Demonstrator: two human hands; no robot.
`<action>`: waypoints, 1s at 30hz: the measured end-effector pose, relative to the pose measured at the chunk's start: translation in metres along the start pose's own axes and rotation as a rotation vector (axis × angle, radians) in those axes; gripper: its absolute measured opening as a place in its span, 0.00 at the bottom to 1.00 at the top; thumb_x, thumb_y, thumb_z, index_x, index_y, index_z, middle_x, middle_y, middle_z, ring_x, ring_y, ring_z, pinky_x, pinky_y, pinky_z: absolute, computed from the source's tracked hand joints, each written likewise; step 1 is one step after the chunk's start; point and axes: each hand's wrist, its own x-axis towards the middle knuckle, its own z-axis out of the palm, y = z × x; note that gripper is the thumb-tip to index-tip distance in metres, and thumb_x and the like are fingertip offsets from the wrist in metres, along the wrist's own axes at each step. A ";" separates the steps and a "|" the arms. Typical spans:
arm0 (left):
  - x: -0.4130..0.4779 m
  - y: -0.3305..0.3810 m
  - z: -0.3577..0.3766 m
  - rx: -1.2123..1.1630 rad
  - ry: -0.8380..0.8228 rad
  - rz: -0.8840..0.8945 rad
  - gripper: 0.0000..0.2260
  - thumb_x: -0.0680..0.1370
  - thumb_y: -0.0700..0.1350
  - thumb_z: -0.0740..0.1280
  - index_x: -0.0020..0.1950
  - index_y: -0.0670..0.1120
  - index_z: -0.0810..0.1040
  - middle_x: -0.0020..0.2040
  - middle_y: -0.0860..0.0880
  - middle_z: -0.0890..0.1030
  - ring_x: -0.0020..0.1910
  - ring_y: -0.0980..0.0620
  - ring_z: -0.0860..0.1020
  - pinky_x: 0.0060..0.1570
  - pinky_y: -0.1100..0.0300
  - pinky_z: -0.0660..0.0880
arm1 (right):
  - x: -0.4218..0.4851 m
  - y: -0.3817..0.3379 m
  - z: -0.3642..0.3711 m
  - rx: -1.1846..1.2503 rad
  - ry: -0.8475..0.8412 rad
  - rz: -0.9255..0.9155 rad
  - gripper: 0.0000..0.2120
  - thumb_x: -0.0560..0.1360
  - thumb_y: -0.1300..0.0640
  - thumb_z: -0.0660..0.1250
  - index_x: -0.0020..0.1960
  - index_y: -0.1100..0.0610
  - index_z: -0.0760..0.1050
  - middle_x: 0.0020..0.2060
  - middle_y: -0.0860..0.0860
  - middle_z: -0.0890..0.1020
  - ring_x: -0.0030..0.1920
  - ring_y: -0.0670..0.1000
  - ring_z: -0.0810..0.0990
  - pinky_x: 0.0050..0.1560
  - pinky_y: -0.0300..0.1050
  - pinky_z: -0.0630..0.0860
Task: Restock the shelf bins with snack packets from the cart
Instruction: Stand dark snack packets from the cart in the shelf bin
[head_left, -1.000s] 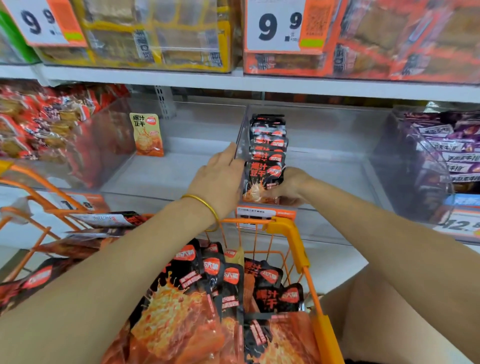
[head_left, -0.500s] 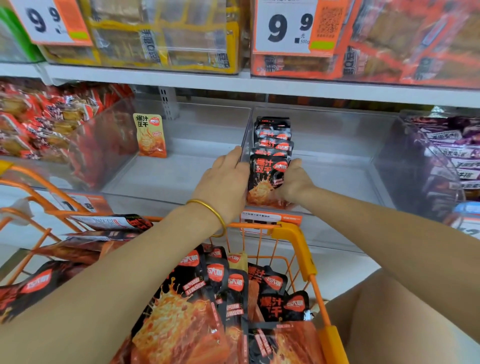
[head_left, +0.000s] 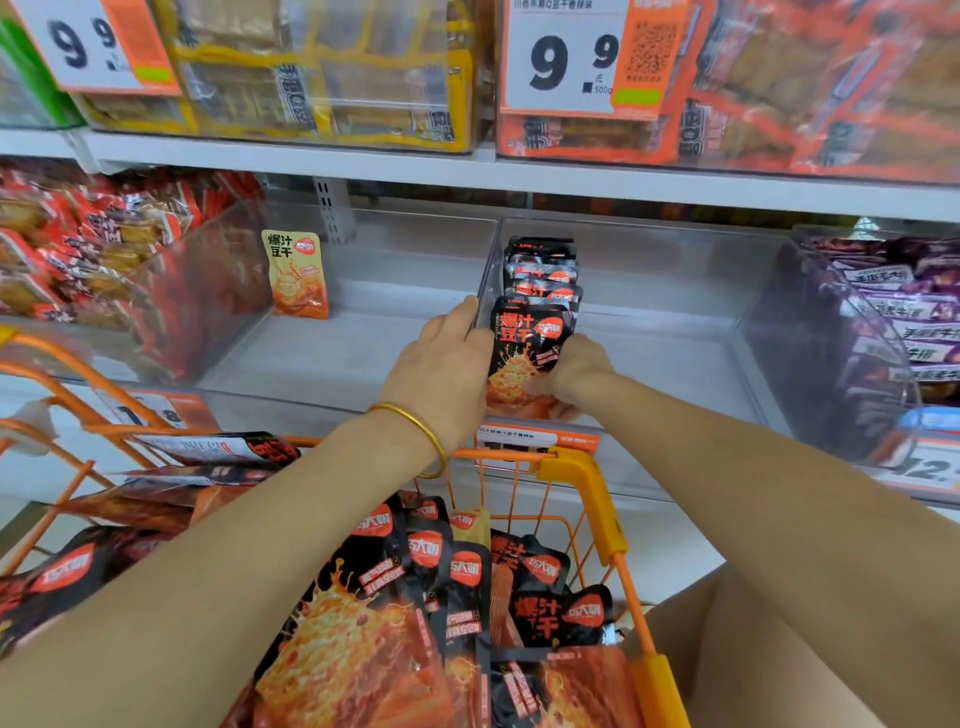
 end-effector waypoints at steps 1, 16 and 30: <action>0.000 0.000 0.000 0.001 0.000 -0.003 0.22 0.77 0.36 0.61 0.70 0.40 0.64 0.76 0.45 0.51 0.71 0.44 0.56 0.67 0.53 0.61 | 0.001 0.000 0.001 0.004 0.032 -0.027 0.20 0.69 0.57 0.75 0.54 0.62 0.71 0.45 0.58 0.82 0.42 0.58 0.83 0.48 0.54 0.81; 0.000 0.000 0.002 -0.008 -0.004 -0.012 0.20 0.77 0.37 0.60 0.69 0.40 0.65 0.76 0.44 0.50 0.71 0.43 0.56 0.66 0.52 0.62 | 0.007 0.006 -0.003 0.091 -0.066 -0.007 0.18 0.70 0.60 0.74 0.56 0.61 0.72 0.49 0.59 0.82 0.40 0.55 0.83 0.39 0.48 0.81; -0.002 -0.001 -0.002 -0.010 0.002 -0.022 0.23 0.77 0.40 0.62 0.71 0.44 0.63 0.77 0.47 0.50 0.73 0.45 0.53 0.68 0.51 0.60 | 0.004 0.007 -0.003 0.117 -0.074 0.093 0.30 0.68 0.60 0.76 0.63 0.64 0.66 0.41 0.59 0.82 0.35 0.55 0.82 0.38 0.50 0.82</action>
